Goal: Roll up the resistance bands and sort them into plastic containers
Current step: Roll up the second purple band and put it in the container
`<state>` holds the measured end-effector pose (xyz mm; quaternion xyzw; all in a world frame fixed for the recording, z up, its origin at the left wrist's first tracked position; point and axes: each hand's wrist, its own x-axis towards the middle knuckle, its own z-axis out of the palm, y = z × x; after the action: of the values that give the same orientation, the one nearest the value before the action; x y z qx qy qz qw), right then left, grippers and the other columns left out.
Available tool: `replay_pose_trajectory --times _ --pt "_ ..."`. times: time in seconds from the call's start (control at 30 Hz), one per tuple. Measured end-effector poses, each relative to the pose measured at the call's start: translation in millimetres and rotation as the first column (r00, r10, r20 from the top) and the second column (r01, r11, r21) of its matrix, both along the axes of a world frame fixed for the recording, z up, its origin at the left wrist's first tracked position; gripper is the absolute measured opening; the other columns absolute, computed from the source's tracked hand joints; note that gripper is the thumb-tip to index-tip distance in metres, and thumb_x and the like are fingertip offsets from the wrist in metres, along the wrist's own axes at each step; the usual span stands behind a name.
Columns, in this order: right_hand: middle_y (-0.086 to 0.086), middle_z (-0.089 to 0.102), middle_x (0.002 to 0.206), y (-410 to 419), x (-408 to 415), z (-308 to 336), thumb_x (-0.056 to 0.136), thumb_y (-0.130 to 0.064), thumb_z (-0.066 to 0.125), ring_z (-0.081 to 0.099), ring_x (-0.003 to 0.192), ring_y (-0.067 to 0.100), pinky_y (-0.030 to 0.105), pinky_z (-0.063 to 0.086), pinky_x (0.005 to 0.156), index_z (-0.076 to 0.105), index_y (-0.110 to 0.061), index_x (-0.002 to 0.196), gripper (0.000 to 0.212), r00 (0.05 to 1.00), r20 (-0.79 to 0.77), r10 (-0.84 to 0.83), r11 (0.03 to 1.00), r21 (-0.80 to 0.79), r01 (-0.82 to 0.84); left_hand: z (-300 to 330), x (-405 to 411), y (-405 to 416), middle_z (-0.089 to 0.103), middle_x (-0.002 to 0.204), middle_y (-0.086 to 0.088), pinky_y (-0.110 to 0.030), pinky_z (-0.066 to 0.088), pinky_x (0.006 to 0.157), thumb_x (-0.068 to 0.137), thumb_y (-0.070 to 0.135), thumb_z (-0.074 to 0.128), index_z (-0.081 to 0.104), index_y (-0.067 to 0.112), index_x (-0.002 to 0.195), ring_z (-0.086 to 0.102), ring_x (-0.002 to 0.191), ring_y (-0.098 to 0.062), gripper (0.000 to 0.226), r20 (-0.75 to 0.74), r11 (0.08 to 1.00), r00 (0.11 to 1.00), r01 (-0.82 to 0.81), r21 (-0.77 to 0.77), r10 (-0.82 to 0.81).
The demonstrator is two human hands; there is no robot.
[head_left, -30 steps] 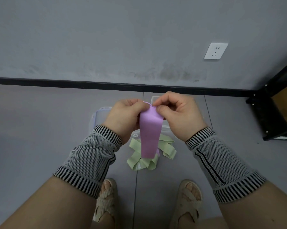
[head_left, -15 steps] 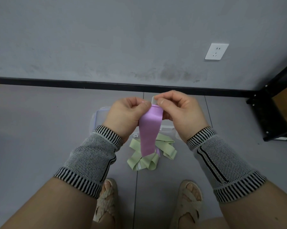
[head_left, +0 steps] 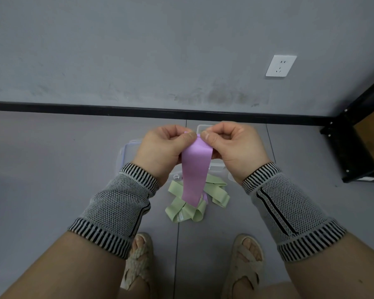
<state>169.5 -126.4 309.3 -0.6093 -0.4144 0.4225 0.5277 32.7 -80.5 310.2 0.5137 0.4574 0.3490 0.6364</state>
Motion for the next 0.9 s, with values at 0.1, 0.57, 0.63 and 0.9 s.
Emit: replay_pose_trajectory --times 0.1,0.57,0.63,0.9 --pt "0.011 0.067 0.072 1.2 0.5 -0.4 0.084 0.001 0.065 0.063 0.068 0.022 0.041 0.056 0.071 0.066 -0.011 0.072 0.017 0.996 -0.088 0.029 1.0 0.011 -0.028 1.2 0.6 -0.7 0.063 0.081 -0.018 -0.036 0.052 0.07 0.086 0.004 0.061 0.062 0.009 0.073 0.059 0.074 -0.026 0.014 0.019 1.0 1.0 -0.006 -0.023 0.006" --pt "0.009 0.062 0.071 5.6 1.0 -2.4 0.079 0.01 0.062 0.059 0.073 0.024 0.041 0.052 0.076 0.062 -0.01 0.067 0.024 0.974 -0.225 0.033 0.998 -0.037 -0.042 2.2 1.0 -2.6 0.062 0.073 -0.016 -0.038 0.049 0.072 0.08 -0.008 0.061 0.064 0.01 0.074 0.056 0.075 -0.028 0.019 0.038 0.999 0.999 0.023 -0.024 -0.022" --pt "0.006 0.062 0.068 5.7 0.4 -4.4 0.078 0.006 0.066 0.057 0.071 0.021 0.04 0.052 0.074 0.063 -0.014 0.066 0.024 0.995 -0.097 0.01 1.0 -0.017 -0.011 2.5 1.7 -3.5 0.061 0.075 -0.018 -0.042 0.045 0.075 0.072 -0.001 0.066 0.066 0.013 0.071 0.054 0.077 -0.028 0.014 0.031 1.0 0.999 0.018 -0.021 -0.017" --pt "0.006 0.066 0.075 3.8 0.4 -4.5 0.079 0.001 0.069 0.061 0.073 0.016 0.036 0.055 0.077 0.066 -0.016 0.072 0.019 1.0 0.021 -0.002 0.999 0.047 0.001 1.1 3.3 -2.5 0.063 0.071 -0.013 -0.037 0.048 0.071 0.082 -0.002 0.064 0.064 0.01 0.074 0.057 0.072 -0.026 0.015 -0.005 0.999 1.0 -0.009 0.052 0.009"
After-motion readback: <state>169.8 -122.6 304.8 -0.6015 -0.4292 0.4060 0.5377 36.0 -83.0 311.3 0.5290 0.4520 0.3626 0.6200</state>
